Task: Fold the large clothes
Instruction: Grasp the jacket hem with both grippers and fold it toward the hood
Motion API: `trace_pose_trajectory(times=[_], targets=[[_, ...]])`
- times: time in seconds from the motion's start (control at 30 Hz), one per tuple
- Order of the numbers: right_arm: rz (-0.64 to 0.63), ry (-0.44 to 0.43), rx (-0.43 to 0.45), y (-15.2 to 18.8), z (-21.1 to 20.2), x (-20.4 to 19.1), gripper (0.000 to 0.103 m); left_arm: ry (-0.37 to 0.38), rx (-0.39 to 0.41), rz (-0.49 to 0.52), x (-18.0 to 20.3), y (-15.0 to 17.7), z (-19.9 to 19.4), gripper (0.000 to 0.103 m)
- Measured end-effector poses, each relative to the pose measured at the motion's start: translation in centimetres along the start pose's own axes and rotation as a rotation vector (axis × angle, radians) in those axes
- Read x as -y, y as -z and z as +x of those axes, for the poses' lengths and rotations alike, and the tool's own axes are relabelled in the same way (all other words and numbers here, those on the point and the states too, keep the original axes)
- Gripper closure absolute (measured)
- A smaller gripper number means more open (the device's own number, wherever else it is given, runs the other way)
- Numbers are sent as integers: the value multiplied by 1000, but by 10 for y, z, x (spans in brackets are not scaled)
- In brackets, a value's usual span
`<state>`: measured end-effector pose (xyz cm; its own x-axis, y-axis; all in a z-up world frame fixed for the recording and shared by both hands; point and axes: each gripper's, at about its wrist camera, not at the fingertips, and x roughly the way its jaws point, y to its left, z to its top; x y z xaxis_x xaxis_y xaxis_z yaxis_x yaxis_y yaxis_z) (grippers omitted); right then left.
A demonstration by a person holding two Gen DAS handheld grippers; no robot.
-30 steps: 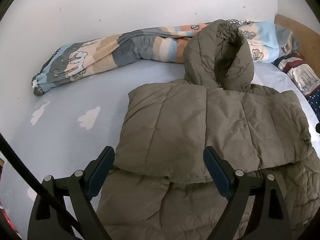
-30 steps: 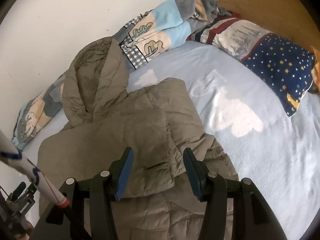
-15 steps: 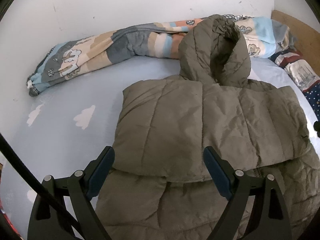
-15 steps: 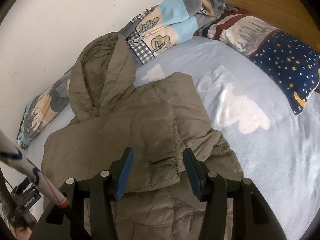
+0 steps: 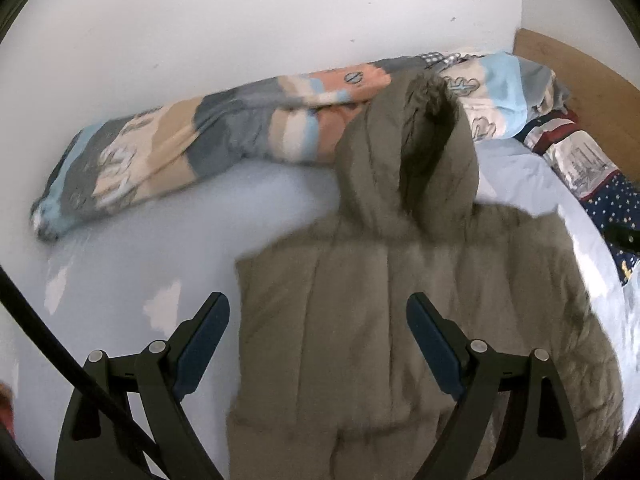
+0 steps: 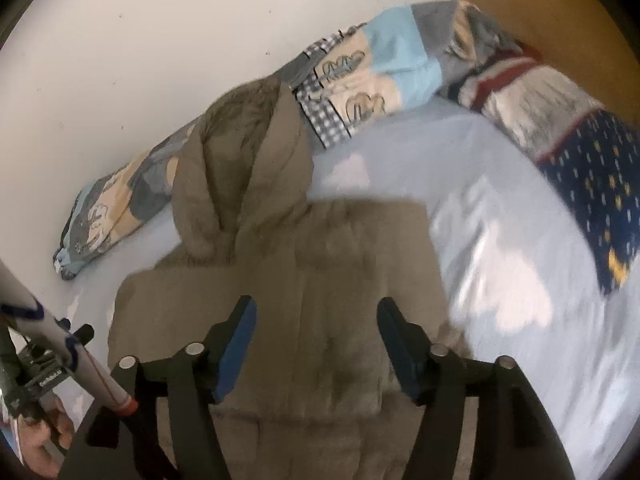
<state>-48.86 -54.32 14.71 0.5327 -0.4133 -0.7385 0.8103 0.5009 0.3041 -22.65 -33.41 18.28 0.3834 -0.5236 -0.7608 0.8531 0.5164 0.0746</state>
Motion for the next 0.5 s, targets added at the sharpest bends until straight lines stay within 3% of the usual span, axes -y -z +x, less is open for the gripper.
trace_pose_trajectory(times=[0.1,0.27,0.5], targets=[[22,-13,-11,-51,14,-3,32,37,-26,24,9,-53,24,13],[-12,-30,-39,-131,69,-16,26,28,-53,62,40,-135,88,13],[28,0,-16,-207,173,-13,25,19,-20,9,69,-204,162,13]])
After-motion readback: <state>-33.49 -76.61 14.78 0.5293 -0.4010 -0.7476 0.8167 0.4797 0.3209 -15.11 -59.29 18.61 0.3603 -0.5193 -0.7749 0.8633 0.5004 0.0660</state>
